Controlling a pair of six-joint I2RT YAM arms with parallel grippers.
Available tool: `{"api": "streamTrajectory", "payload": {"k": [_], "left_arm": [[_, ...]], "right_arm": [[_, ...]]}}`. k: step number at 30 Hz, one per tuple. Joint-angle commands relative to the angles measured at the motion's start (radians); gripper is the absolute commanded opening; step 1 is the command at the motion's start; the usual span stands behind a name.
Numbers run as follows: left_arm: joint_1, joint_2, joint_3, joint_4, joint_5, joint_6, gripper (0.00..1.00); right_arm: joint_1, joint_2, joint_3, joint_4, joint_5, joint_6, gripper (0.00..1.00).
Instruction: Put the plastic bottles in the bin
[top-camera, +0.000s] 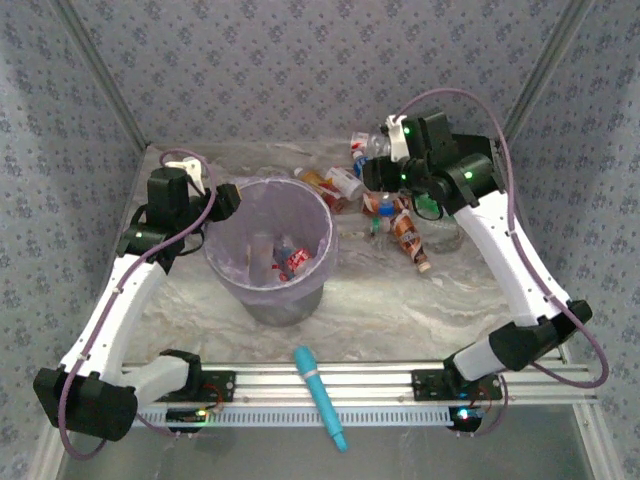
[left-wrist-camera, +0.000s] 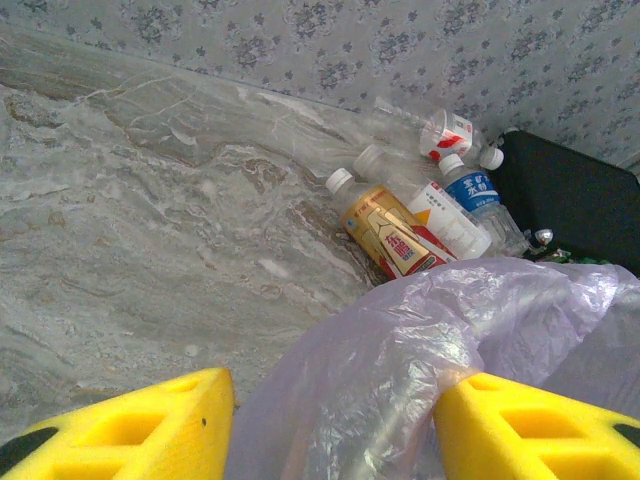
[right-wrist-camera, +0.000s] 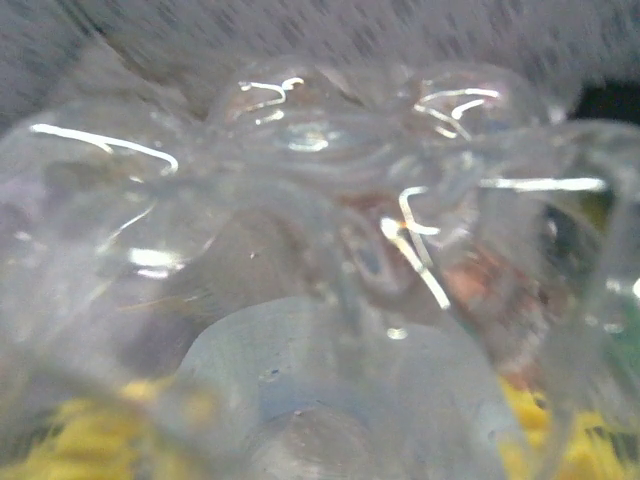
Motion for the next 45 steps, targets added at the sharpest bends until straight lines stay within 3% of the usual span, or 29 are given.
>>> {"api": "streamTrajectory", "payload": {"k": [1,10,16,26,33,36,40,45], "left_arm": [[-0.008,0.018,-0.011,-0.043,0.018,-0.004,0.55],[-0.008,0.01,-0.006,-0.057,0.007,-0.001,0.55],[-0.008,0.008,-0.008,-0.046,0.001,-0.007,0.54],[-0.008,-0.005,-0.018,-0.041,-0.003,-0.013,0.54],[-0.008,0.0,-0.007,-0.046,-0.004,-0.01,0.54],[-0.008,0.0,-0.008,-0.044,-0.006,-0.013,0.54],[-0.008,-0.001,-0.005,-0.049,-0.013,-0.007,0.54],[-0.008,0.004,0.0,-0.051,-0.011,-0.006,0.54]], "right_arm": [[0.071,0.052,0.121,-0.041,-0.007,-0.041,0.51],[0.294,0.282,0.442,-0.118,-0.043,-0.11,0.51],[0.397,0.382,0.468,-0.151,-0.09,-0.116,0.5],[0.451,0.461,0.28,-0.096,-0.039,-0.098,0.5],[0.472,0.499,0.143,0.001,-0.094,-0.067,0.51],[0.45,0.511,0.084,0.067,-0.173,-0.04,0.52],[0.45,0.525,0.011,0.154,-0.247,0.021,0.56],[0.459,0.59,0.036,0.097,-0.155,-0.005,0.66]]}}
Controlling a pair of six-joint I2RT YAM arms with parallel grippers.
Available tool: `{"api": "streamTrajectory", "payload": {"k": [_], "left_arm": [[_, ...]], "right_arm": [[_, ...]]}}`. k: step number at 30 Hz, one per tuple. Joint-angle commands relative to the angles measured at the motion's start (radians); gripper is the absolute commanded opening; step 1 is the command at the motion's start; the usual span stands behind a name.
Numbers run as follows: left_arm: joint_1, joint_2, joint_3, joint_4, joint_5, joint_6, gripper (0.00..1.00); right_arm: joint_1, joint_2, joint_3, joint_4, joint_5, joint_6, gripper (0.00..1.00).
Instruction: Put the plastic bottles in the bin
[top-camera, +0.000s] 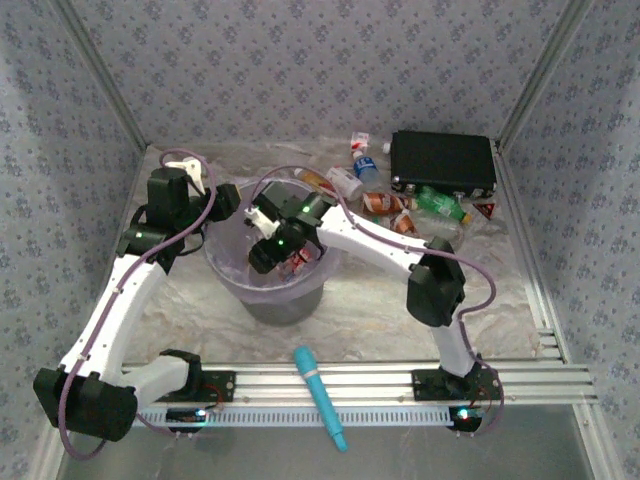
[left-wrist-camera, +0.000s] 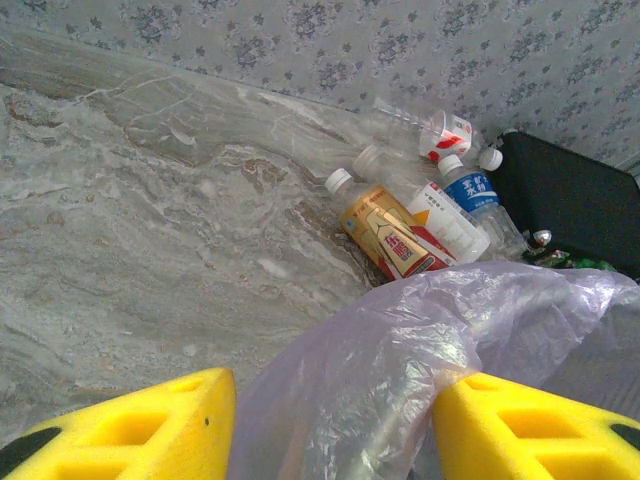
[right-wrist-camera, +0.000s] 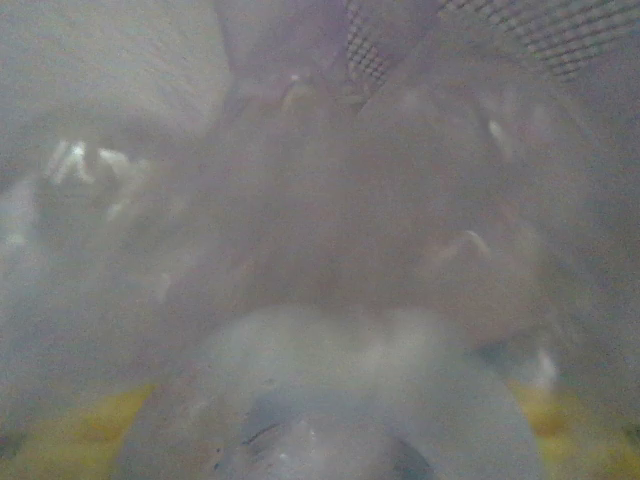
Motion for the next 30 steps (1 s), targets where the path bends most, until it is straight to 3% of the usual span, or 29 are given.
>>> {"api": "streamTrajectory", "payload": {"k": [1,9,10,11,20,26,30], "left_arm": [[-0.007,0.005,-0.001,-0.05,-0.01,-0.001,0.54],[-0.008,0.007,-0.001,-0.05,-0.011,-0.001,0.54],[-0.008,0.007,-0.001,-0.051,-0.01,-0.001,0.54],[-0.008,0.009,-0.001,-0.05,-0.01,-0.002,0.54],[-0.008,0.009,-0.012,-0.046,-0.007,-0.001,0.54],[-0.008,0.008,-0.016,-0.045,-0.01,0.002,0.54],[-0.008,0.011,-0.018,-0.038,-0.007,0.002,0.54]], "right_arm": [[0.004,0.026,0.009,-0.007,0.025,0.005,0.69],[0.007,-0.025,0.023,-0.013,0.033,-0.024,0.8],[0.007,-0.038,0.032,-0.019,0.038,-0.033,0.97],[0.007,-0.05,0.039,-0.022,0.044,-0.042,1.0],[-0.03,-0.197,0.098,0.0,0.038,-0.155,1.0],[-0.037,-0.406,0.006,0.1,0.236,-0.239,1.0],[-0.112,-0.531,-0.099,0.135,0.299,-0.253,1.0]]}}
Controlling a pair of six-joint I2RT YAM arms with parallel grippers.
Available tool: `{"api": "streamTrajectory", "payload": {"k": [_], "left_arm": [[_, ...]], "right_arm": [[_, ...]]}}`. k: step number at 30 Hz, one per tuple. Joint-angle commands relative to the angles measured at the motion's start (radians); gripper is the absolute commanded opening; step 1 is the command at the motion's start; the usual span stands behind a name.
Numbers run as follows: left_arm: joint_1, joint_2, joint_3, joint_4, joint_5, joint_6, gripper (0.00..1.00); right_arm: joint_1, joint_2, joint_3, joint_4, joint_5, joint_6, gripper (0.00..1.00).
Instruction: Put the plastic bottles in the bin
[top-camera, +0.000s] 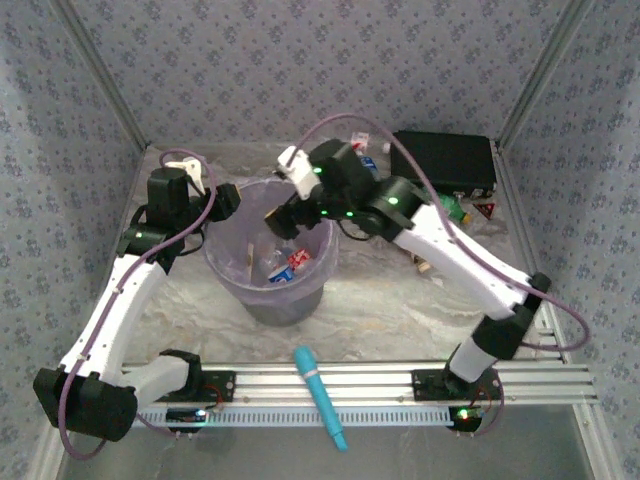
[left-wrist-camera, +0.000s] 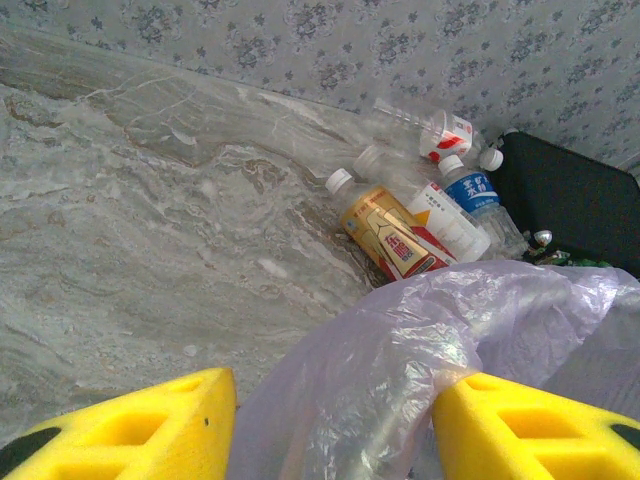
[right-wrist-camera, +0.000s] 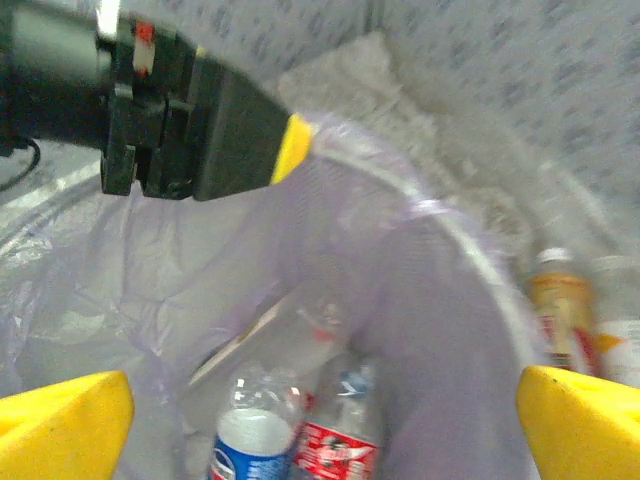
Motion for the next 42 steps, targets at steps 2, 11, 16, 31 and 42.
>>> {"api": "streamTrajectory", "payload": {"k": [2,11,16,31,42], "left_arm": [[-0.008,0.018,-0.017,-0.037,-0.004,-0.001,0.54],[-0.008,0.023,-0.01,-0.039,-0.003,-0.001,0.54],[-0.008,0.028,-0.002,-0.042,-0.001,0.001,0.54],[-0.008,0.005,0.004,-0.063,-0.008,0.009,0.54],[-0.008,0.012,0.008,-0.063,-0.01,0.011,0.54]], "right_arm": [[-0.118,-0.082,-0.095,0.027,0.115,-0.031,1.0],[-0.472,-0.161,-0.401,0.124,0.101,-0.022,1.0],[-0.599,-0.096,-0.479,0.032,0.11,-0.031,1.0],[-0.762,0.261,-0.535,-0.018,-0.078,-0.05,1.0],[-0.743,0.378,-0.544,0.022,-0.062,-0.023,0.97]]}}
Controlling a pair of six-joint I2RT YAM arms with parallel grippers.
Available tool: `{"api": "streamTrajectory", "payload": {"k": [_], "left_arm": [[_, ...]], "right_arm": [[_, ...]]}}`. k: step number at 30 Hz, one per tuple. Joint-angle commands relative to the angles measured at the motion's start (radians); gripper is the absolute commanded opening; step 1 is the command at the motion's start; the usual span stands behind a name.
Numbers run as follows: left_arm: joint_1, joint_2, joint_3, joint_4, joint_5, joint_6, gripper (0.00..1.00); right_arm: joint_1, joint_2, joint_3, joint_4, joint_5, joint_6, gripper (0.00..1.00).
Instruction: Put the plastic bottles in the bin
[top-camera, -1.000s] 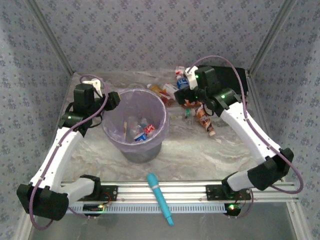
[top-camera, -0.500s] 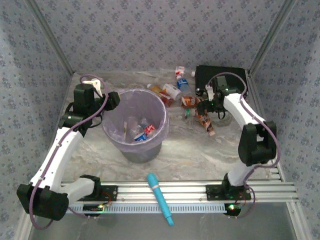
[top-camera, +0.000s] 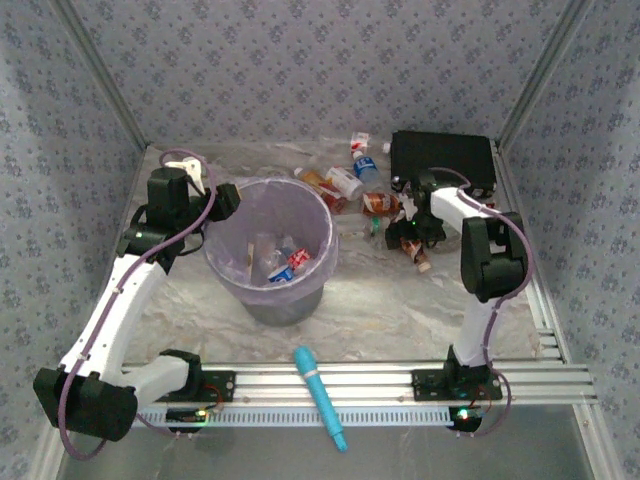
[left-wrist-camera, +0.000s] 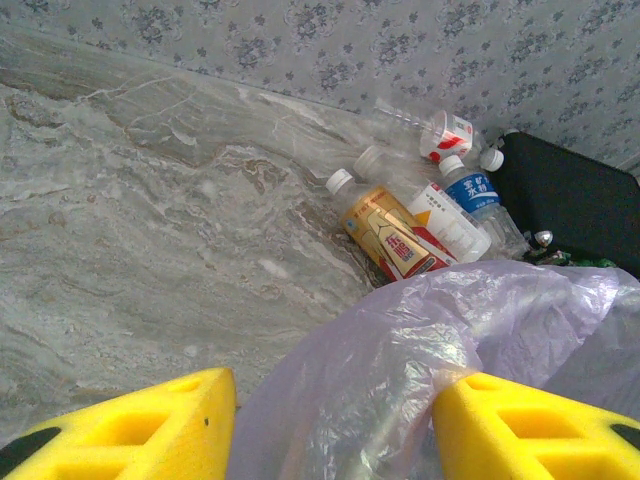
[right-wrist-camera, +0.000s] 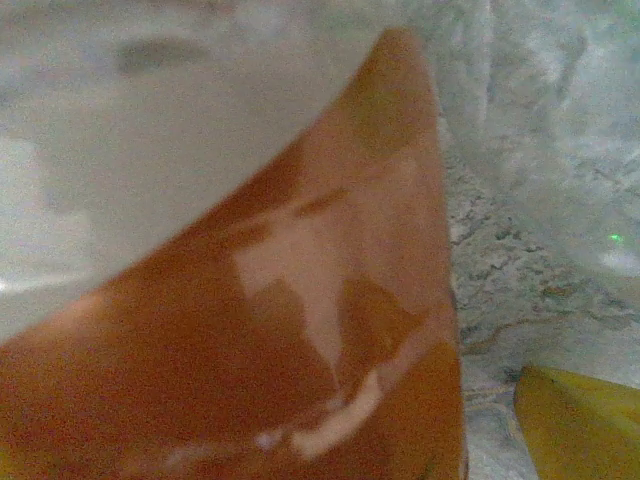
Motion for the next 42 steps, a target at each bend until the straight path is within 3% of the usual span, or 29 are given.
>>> {"api": "streamTrajectory", "payload": {"k": [1,11,14,21,28,36,42], "left_arm": [[-0.008,0.012,0.008,-0.062,-0.01,0.01,0.54],[-0.008,0.008,0.009,-0.066,-0.011,0.015,0.54],[-0.007,0.003,0.006,-0.066,-0.016,0.017,0.54],[-0.006,-0.003,0.002,-0.07,-0.019,0.021,0.54],[-0.007,0.001,0.001,-0.065,-0.015,0.02,0.55],[-0.006,-0.001,-0.011,-0.055,-0.013,0.016,0.55],[-0.006,-0.003,-0.017,-0.052,-0.011,0.014,0.55]], "right_arm": [[0.014,0.017,-0.006,0.003,-0.001,0.012,0.95],[0.032,-0.006,0.007,-0.039,0.034,0.029,0.76],[0.036,-0.037,0.013,-0.06,0.041,0.045,0.64],[0.044,-0.148,0.047,-0.155,0.056,0.076,0.58],[0.084,-0.288,0.187,-0.264,0.009,0.106,0.56],[0.251,-0.358,0.491,-0.313,-0.03,0.166,0.5],[0.463,-0.293,0.745,-0.388,-0.01,0.139,0.5]]}}
